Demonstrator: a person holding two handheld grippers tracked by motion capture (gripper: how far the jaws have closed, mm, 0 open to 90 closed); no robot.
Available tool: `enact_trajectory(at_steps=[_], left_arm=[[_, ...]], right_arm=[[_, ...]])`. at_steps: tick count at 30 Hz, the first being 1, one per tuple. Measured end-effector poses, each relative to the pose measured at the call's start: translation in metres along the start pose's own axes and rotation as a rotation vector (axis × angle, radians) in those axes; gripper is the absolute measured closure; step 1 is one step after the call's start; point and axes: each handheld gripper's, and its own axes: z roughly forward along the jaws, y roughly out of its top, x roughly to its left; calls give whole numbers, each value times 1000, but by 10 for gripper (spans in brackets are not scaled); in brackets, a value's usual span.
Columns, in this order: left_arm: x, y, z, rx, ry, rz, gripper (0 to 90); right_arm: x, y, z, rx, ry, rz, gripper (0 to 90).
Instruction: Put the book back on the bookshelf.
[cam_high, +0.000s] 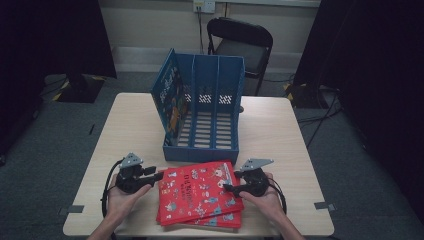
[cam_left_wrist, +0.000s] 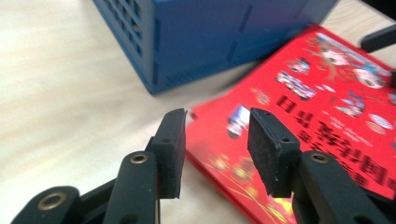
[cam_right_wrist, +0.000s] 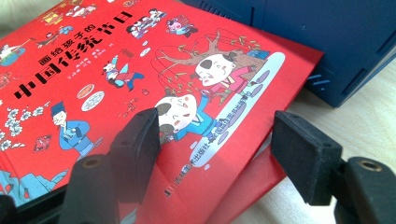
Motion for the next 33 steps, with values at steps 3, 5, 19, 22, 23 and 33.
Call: enact_trajectory(at_steps=[3, 5, 19, 22, 23, 33], left_arm=[[1, -1, 1, -11, 19, 11, 587], [6, -4, 7, 19, 24, -10, 579], [7, -7, 16, 57, -34, -28, 573], [8, -7, 17, 50, -35, -27, 571], [8, -7, 17, 47, -39, -32, 571], [1, -7, 21, 34, -58, -2, 602]], right_arm=[[2, 0, 0, -1, -7, -3, 340], [3, 0, -1, 3, -17, -5, 358], [11, -8, -13, 5, -20, 1, 450], [13, -8, -13, 5, -27, 11, 447], [14, -8, -14, 9, -29, 10, 447], [27, -22, -28, 16, -14, -2, 447]])
